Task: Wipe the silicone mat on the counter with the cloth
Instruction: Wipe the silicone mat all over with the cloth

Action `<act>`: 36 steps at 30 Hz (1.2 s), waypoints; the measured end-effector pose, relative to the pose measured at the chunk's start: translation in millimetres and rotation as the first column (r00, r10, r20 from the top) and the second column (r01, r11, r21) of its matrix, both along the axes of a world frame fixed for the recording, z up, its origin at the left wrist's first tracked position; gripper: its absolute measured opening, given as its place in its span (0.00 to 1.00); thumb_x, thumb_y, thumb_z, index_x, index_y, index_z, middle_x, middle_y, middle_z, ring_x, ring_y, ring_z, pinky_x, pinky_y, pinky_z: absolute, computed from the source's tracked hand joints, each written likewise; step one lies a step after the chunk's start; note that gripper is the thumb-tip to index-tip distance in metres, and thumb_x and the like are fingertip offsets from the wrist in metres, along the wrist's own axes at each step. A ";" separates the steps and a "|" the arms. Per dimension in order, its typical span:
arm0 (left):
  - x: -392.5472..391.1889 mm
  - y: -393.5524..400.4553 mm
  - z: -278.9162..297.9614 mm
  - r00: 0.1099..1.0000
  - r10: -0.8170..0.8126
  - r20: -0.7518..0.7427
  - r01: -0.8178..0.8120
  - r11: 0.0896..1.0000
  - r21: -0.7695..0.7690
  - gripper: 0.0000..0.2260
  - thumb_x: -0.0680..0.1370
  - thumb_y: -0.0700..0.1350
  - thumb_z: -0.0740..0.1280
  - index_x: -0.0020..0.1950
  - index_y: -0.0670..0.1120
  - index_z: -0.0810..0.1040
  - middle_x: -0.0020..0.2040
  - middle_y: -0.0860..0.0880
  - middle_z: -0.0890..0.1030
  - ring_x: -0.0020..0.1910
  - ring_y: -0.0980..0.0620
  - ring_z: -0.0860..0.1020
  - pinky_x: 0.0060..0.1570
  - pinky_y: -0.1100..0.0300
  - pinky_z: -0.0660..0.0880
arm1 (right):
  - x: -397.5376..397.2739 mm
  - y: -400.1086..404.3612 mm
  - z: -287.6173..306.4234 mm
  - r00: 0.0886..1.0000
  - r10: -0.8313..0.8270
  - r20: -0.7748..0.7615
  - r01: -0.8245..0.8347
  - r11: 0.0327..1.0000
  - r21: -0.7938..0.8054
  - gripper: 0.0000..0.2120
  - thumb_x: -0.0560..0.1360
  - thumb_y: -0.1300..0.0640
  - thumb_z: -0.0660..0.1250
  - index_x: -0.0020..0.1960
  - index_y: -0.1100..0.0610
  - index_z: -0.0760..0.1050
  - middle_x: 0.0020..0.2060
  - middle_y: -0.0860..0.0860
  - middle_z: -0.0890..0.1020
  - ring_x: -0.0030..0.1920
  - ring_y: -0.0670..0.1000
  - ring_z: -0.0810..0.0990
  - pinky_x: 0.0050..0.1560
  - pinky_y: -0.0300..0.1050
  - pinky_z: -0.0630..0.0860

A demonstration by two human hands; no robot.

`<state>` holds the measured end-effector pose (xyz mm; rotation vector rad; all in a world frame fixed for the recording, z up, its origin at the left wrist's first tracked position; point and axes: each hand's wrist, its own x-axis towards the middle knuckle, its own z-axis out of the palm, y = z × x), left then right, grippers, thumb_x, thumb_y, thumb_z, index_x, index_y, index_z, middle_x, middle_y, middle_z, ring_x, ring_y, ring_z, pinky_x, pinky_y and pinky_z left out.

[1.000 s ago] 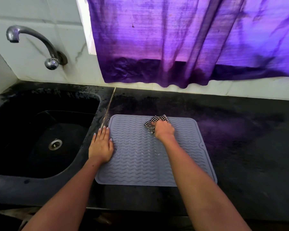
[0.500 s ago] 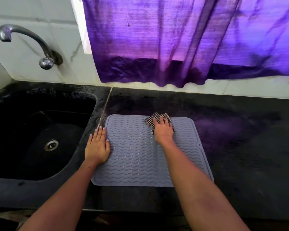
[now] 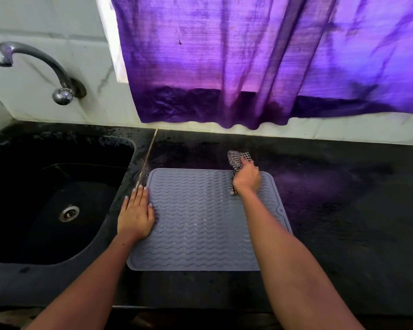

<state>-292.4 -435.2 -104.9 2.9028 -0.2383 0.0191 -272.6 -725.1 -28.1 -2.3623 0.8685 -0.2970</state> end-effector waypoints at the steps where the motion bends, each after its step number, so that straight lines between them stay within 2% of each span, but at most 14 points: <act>1: 0.4 0.3 -0.1 1.000 0.001 -0.001 -0.001 1.000 -0.002 0.32 0.74 0.53 0.40 0.77 0.43 0.50 0.78 0.46 0.52 0.78 0.49 0.50 0.76 0.52 0.45 | -3.4 0.4 -6.4 0.994 0.081 -0.076 -0.091 0.987 -0.136 0.27 0.77 0.66 0.62 0.73 0.50 0.64 0.72 0.56 0.65 0.72 0.60 0.62 0.71 0.56 0.62; 3: 0.8 0.4 -0.1 1.000 -0.001 -0.002 0.001 1.000 -0.011 0.32 0.74 0.52 0.41 0.77 0.43 0.51 0.78 0.45 0.53 0.78 0.49 0.50 0.76 0.51 0.46 | -7.8 0.2 -21.4 0.949 0.187 -0.253 -0.253 0.931 -0.262 0.30 0.77 0.66 0.61 0.75 0.48 0.57 0.76 0.55 0.56 0.76 0.59 0.52 0.74 0.59 0.52; 5: 0.2 0.3 -0.3 1.000 -0.006 0.002 0.006 1.000 -0.021 0.32 0.74 0.52 0.41 0.77 0.42 0.52 0.78 0.45 0.53 0.78 0.48 0.51 0.76 0.51 0.46 | -10.3 -2.2 -31.2 0.901 0.233 -0.367 -0.346 0.895 -0.280 0.32 0.78 0.66 0.58 0.77 0.48 0.52 0.77 0.54 0.51 0.76 0.60 0.49 0.74 0.60 0.51; 13: 2.6 4.1 -4.4 1.000 -0.011 -0.012 0.011 1.000 -0.015 0.31 0.75 0.53 0.40 0.77 0.43 0.50 0.78 0.46 0.52 0.78 0.49 0.49 0.76 0.52 0.45 | -12.9 -9.0 -38.3 0.849 0.288 -0.443 -0.438 0.853 -0.285 0.37 0.76 0.66 0.60 0.78 0.48 0.46 0.77 0.55 0.49 0.76 0.61 0.51 0.74 0.59 0.53; 15: 3.1 4.4 -3.9 0.999 -0.021 -0.030 0.020 1.000 -0.014 0.31 0.75 0.54 0.40 0.77 0.43 0.49 0.79 0.46 0.50 0.78 0.50 0.48 0.76 0.52 0.44 | -7.5 -16.1 -27.1 0.867 0.315 -0.386 -0.401 0.901 -0.165 0.32 0.76 0.67 0.59 0.76 0.50 0.56 0.75 0.58 0.59 0.73 0.61 0.61 0.72 0.56 0.61; 17: 4.8 5.1 -3.0 0.998 -0.029 -0.050 0.028 0.999 -0.018 0.30 0.77 0.54 0.40 0.77 0.43 0.48 0.79 0.46 0.49 0.78 0.50 0.47 0.76 0.52 0.43 | -0.6 -28.8 -8.7 0.945 0.264 -0.191 -0.242 0.961 0.131 0.23 0.77 0.66 0.57 0.70 0.54 0.69 0.67 0.60 0.73 0.65 0.60 0.72 0.66 0.52 0.70; 19: 7.0 11.2 -1.2 0.996 -0.059 -0.071 0.057 0.998 -0.036 0.26 0.81 0.53 0.44 0.78 0.44 0.49 0.79 0.46 0.50 0.78 0.49 0.48 0.76 0.52 0.44 | -2.4 -38.1 4.6 1.000 0.017 0.022 -0.026 0.871 0.490 0.17 0.78 0.64 0.58 0.63 0.55 0.76 0.60 0.58 0.79 0.59 0.58 0.77 0.60 0.47 0.74; 20: 7.4 16.3 -0.5 0.994 -0.082 -0.072 0.079 0.996 -0.045 0.25 0.82 0.52 0.47 0.77 0.44 0.50 0.78 0.45 0.51 0.78 0.49 0.48 0.76 0.52 0.45 | -5.0 -42.9 6.1 0.993 -0.100 0.066 0.049 0.841 0.539 0.16 0.78 0.63 0.59 0.62 0.54 0.77 0.59 0.57 0.80 0.58 0.57 0.78 0.57 0.43 0.74; 22: 4.8 26.6 0.1 0.993 -0.105 -0.049 0.103 0.993 -0.051 0.27 0.80 0.54 0.46 0.77 0.44 0.54 0.78 0.44 0.54 0.78 0.47 0.51 0.76 0.51 0.47 | -12.4 -47.3 2.3 0.983 -0.173 0.068 0.137 0.920 0.367 0.18 0.78 0.63 0.59 0.64 0.50 0.76 0.59 0.56 0.80 0.59 0.57 0.78 0.53 0.41 0.73; 24: 0.4 31.2 0.7 0.996 -0.087 -0.024 0.086 0.995 -0.055 0.31 0.76 0.54 0.44 0.76 0.42 0.56 0.77 0.43 0.56 0.77 0.46 0.52 0.75 0.50 0.47 | -19.3 -47.6 -6.8 0.993 -0.119 0.029 0.115 0.988 0.100 0.21 0.78 0.64 0.57 0.66 0.48 0.73 0.62 0.58 0.77 0.61 0.59 0.76 0.56 0.45 0.73; 27: -0.9 28.7 -0.5 0.998 -0.067 -0.010 0.067 0.997 -0.042 0.31 0.75 0.54 0.43 0.76 0.42 0.56 0.77 0.44 0.56 0.78 0.47 0.51 0.75 0.52 0.46 | -26.0 -41.6 -26.2 0.971 0.141 -0.191 -0.178 0.965 -0.195 0.27 0.78 0.67 0.57 0.73 0.49 0.63 0.74 0.56 0.63 0.72 0.59 0.62 0.69 0.54 0.66; 30: -2.1 26.9 -1.0 0.998 -0.065 0.009 0.066 0.997 -0.035 0.33 0.75 0.56 0.40 0.76 0.42 0.58 0.77 0.44 0.56 0.77 0.47 0.52 0.75 0.51 0.47 | -27.9 -37.5 -32.8 0.906 0.229 -0.357 -0.326 0.915 -0.238 0.32 0.78 0.62 0.59 0.77 0.50 0.50 0.77 0.55 0.50 0.76 0.61 0.50 0.74 0.60 0.54; 34: -4.0 27.0 0.0 0.997 -0.069 0.044 0.071 0.997 -0.040 0.37 0.72 0.59 0.37 0.75 0.42 0.59 0.77 0.43 0.58 0.77 0.46 0.54 0.75 0.50 0.49 | -27.6 -40.4 -32.7 0.874 0.272 -0.403 -0.345 0.931 -0.121 0.31 0.79 0.45 0.55 0.78 0.50 0.47 0.77 0.55 0.47 0.76 0.61 0.47 0.74 0.60 0.49; 36: -5.2 25.8 0.4 0.996 -0.073 0.049 0.075 0.996 -0.039 0.37 0.72 0.59 0.37 0.75 0.41 0.59 0.77 0.43 0.58 0.77 0.46 0.55 0.75 0.50 0.50 | -30.5 -38.3 -33.6 0.880 0.250 -0.403 -0.334 0.930 -0.153 0.30 0.80 0.45 0.53 0.78 0.50 0.46 0.77 0.55 0.47 0.76 0.60 0.47 0.74 0.59 0.49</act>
